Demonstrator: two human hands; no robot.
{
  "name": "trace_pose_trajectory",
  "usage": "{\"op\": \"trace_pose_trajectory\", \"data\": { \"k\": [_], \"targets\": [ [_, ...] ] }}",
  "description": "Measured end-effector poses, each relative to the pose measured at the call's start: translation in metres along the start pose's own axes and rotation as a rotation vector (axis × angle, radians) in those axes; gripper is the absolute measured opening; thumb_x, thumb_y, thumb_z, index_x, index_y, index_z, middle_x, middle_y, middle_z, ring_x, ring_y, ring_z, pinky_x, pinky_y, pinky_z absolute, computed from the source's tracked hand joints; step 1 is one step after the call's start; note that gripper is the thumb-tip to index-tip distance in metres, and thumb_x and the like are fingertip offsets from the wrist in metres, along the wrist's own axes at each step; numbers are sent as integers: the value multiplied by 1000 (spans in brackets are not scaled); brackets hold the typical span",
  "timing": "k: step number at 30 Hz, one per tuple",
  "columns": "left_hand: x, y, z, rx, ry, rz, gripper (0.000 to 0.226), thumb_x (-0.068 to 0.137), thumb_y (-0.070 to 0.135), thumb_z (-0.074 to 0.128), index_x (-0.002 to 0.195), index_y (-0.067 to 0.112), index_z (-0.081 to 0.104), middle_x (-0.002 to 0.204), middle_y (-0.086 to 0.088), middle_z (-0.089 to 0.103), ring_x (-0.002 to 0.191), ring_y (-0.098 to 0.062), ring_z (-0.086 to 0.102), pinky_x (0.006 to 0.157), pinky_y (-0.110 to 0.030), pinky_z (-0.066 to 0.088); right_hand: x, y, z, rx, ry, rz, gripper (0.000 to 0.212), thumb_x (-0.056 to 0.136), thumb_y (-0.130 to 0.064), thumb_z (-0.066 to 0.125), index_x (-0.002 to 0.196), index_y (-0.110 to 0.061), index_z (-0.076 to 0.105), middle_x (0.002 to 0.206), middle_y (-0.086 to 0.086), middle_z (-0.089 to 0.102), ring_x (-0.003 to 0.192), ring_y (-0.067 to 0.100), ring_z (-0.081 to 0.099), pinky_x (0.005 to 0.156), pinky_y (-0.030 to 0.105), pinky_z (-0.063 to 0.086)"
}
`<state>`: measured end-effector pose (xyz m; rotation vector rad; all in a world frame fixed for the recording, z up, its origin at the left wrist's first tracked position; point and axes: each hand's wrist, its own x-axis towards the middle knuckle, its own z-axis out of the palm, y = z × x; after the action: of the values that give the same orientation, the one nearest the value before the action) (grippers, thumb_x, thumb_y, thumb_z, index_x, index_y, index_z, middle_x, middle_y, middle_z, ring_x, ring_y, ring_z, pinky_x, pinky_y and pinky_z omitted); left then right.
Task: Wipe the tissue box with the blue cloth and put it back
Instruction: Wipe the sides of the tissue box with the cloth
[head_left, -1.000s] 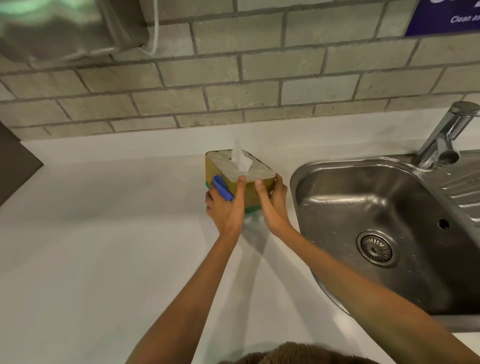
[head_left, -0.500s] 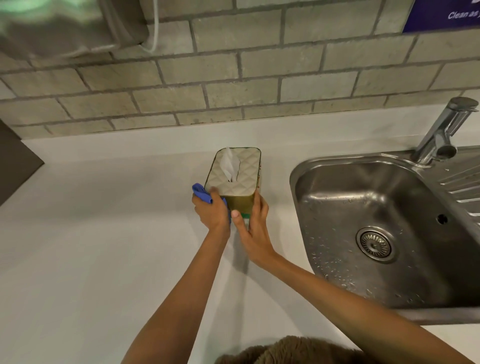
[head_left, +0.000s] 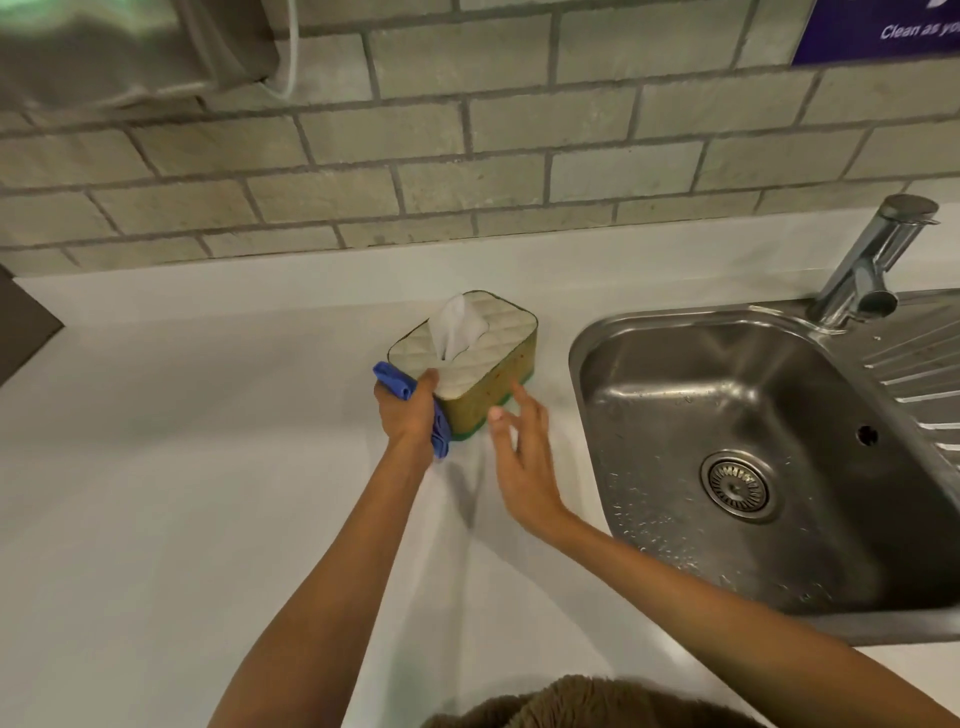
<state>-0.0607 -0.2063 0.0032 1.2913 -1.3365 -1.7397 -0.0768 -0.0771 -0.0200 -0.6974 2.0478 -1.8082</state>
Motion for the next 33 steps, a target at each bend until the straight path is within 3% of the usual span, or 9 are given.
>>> {"op": "trace_pose_trajectory", "data": {
  "k": [5, 8, 12, 17, 20, 22, 25, 29, 33],
  "targets": [
    [23, 17, -7, 106, -114, 12, 45, 87, 14, 60, 130, 10, 45, 128, -15, 57, 98, -25, 55, 86, -35, 48, 56, 10, -42, -11, 159, 54, 58, 96, -41, 34, 148, -18, 18, 154, 4, 25, 132, 10, 34, 101, 18, 26],
    [32, 21, -5, 112, -153, 28, 46, 87, 12, 60, 130, 10, 47, 129, -15, 57, 101, -27, 57, 90, -36, 49, 87, 17, -57, -47, 81, 113, 66, 94, -50, 30, 150, -25, 5, 159, 0, 12, 145, 17, 17, 108, 24, 16],
    [35, 13, -8, 103, -179, 44, 41, 92, 25, 53, 130, 11, 47, 122, -12, 60, 101, -23, 57, 89, -35, 48, 105, 26, -64, -96, -97, 193, 67, 91, -57, 26, 149, -33, 3, 158, -3, 17, 143, 19, 22, 113, 35, 19],
    [25, -9, -9, 8, -194, -39, 58, 98, 47, 28, 111, 1, 60, 65, -8, 71, 65, -12, 66, 73, -30, 47, 103, 28, -59, -28, -114, 148, 57, 92, -56, 27, 141, -27, 34, 130, -12, 46, 123, 9, 41, 99, 23, 30],
    [17, -17, -8, 36, -179, 27, 52, 99, 37, 35, 141, 8, 37, 128, -16, 61, 104, -22, 59, 87, -27, 48, 99, 26, -57, 0, -91, 147, 46, 93, -52, 31, 130, -27, 45, 115, -16, 55, 111, 6, 49, 88, 13, 37],
    [12, -16, -10, 49, -210, 107, 51, 97, 29, 42, 146, 19, 30, 139, -7, 51, 109, -13, 52, 90, -21, 43, 96, 25, -58, -2, -63, 135, 42, 93, -51, 35, 122, -27, 51, 111, -14, 59, 108, 7, 53, 84, 10, 40],
    [7, -10, -14, 74, -235, 125, 51, 95, 28, 46, 144, 20, 33, 133, -1, 51, 111, -13, 51, 92, -25, 40, 92, 23, -62, -23, -21, 108, 51, 91, -51, 40, 124, -15, 55, 116, 3, 65, 110, 17, 59, 91, 26, 47],
    [7, 7, -16, 176, -222, 66, 48, 92, 35, 48, 137, 23, 39, 114, 1, 55, 100, -17, 53, 84, -30, 41, 88, 14, -67, -59, 43, 143, 68, 84, -58, 47, 136, -14, 45, 113, 7, 63, 103, 18, 59, 72, 16, 47],
    [8, 26, -18, 263, -216, 15, 32, 89, 43, 47, 112, 22, 50, 93, 1, 56, 88, -20, 55, 79, -33, 42, 82, 2, -70, -81, 82, 235, 87, 73, -71, 49, 140, -17, 39, 128, 8, 56, 116, 23, 54, 101, 39, 45]
  ]
}}
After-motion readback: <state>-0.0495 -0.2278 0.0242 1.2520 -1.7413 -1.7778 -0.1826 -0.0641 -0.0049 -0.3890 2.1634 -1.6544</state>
